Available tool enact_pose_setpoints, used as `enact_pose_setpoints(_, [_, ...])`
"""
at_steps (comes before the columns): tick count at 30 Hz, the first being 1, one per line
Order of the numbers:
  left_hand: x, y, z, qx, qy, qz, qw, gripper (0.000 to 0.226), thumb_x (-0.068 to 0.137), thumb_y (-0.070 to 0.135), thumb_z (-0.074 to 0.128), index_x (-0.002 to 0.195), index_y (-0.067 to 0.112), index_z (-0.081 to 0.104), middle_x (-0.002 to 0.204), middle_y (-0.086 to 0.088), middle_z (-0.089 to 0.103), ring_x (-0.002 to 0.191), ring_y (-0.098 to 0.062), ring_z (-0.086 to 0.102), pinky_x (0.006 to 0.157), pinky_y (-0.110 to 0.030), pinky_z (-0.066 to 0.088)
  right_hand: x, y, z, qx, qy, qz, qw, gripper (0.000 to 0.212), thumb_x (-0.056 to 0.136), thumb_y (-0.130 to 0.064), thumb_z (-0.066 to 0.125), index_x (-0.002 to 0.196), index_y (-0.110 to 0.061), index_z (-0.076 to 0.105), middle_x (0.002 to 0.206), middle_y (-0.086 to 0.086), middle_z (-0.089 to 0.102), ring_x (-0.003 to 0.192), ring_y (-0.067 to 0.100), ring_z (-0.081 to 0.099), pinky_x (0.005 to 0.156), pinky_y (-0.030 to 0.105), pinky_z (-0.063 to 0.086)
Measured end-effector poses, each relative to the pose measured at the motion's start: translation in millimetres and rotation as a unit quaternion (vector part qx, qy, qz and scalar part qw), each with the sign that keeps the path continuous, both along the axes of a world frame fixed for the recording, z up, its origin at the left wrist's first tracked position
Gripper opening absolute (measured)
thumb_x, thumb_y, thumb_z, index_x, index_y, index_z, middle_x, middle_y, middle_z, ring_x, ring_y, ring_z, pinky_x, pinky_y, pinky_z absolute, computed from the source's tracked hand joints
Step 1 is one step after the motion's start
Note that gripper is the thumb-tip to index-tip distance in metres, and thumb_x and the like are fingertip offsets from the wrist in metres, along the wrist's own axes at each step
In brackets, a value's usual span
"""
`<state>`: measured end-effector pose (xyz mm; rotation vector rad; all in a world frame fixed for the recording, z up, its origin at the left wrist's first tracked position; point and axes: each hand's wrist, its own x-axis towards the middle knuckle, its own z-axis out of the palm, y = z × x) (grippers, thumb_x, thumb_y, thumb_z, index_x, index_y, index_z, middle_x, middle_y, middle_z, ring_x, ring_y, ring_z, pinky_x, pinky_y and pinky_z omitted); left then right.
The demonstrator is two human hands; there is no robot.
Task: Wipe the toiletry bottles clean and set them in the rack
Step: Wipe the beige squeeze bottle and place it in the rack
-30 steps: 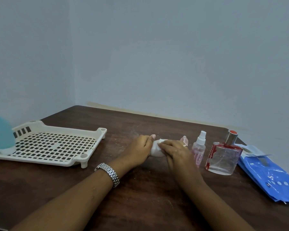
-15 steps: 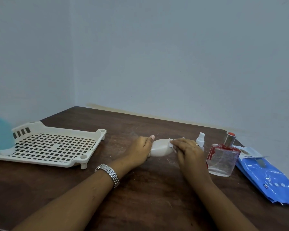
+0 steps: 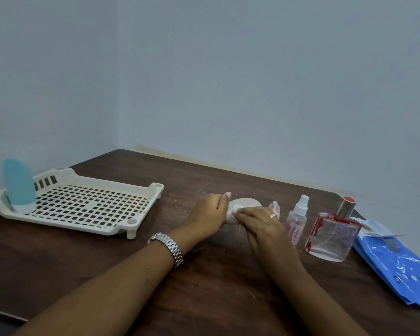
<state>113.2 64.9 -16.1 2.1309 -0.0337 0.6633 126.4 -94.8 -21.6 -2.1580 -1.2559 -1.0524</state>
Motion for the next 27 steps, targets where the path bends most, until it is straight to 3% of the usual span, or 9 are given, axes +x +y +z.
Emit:
enact_pose_setpoints(7, [-2, -3, 4, -0.007, 0.027, -0.021, 0.999, 0.049, 0.104, 0.031, 0.032, 0.063, 0.011, 0.051, 0.054, -0.001, 0.052, 0.048, -0.012, 0.050, 0.049, -0.025, 0.040, 10, -11, 5, 0.037, -0.015, -0.039, 0.998, 0.030, 0.073, 0.012, 0.064, 0.099, -0.002, 0.070, 0.098, 0.010, 0.070, 0.090, 0.023, 0.064, 0.099, 0.014, 0.030])
enact_pose_setpoints(10, [-2, -1, 5, -0.009, 0.039, -0.030, 0.999, 0.047, 0.104, 0.032, 0.032, 0.064, 0.014, 0.050, 0.057, -0.002, 0.051, 0.048, -0.009, 0.050, 0.043, -0.016, 0.036, 13, -14, 5, 0.041, -0.001, -0.061, 0.997, 0.037, 0.068, 0.017, 0.069, 0.100, -0.001, 0.070, 0.099, 0.012, 0.069, 0.091, 0.025, 0.064, 0.094, 0.018, 0.036])
enact_pose_setpoints(15, [-4, 0, 5, -0.022, 0.051, -0.037, 0.998, 0.047, 0.103, 0.034, 0.031, 0.069, 0.009, 0.052, 0.060, -0.004, 0.052, 0.047, -0.009, 0.050, 0.043, -0.017, 0.036, 16, -16, 7, 0.090, 0.030, -0.059, 0.994, 0.039, 0.069, 0.017, 0.066, 0.102, -0.003, 0.069, 0.100, 0.010, 0.070, 0.091, 0.022, 0.064, 0.089, 0.029, 0.047])
enact_pose_setpoints(19, [-3, 1, 5, -0.052, 0.055, -0.041, 0.996, 0.054, 0.104, 0.034, 0.031, 0.081, -0.006, 0.058, 0.061, -0.009, 0.052, 0.046, -0.010, 0.049, 0.043, -0.019, 0.036, 16, -17, 8, 0.155, 0.066, -0.053, 0.984, 0.035, 0.073, 0.017, 0.064, 0.099, -0.006, 0.071, 0.098, 0.006, 0.071, 0.089, 0.008, 0.057, 0.083, 0.025, 0.049])
enact_pose_setpoints(23, [-3, 0, 6, -0.088, 0.057, -0.040, 0.994, 0.046, 0.104, 0.033, 0.030, 0.074, 0.007, 0.053, 0.056, -0.006, 0.052, 0.040, -0.007, 0.047, 0.040, -0.018, 0.035, 11, -17, 5, 0.120, 0.038, -0.061, 0.990, 0.034, 0.071, 0.014, 0.069, 0.100, -0.005, 0.071, 0.099, 0.008, 0.071, 0.091, 0.016, 0.062, 0.085, 0.027, 0.051])
enact_pose_setpoints(27, [-3, 0, 6, -0.134, 0.061, -0.030, 0.989, 0.043, 0.104, 0.035, 0.030, 0.075, 0.011, 0.051, 0.053, -0.006, 0.051, 0.037, -0.008, 0.044, 0.036, -0.017, 0.031, 0, -8, 2, 0.049, -0.010, -0.035, 0.998, 0.032, 0.069, 0.012, 0.072, 0.097, -0.003, 0.071, 0.097, 0.010, 0.070, 0.089, 0.020, 0.065, 0.094, 0.016, 0.036])
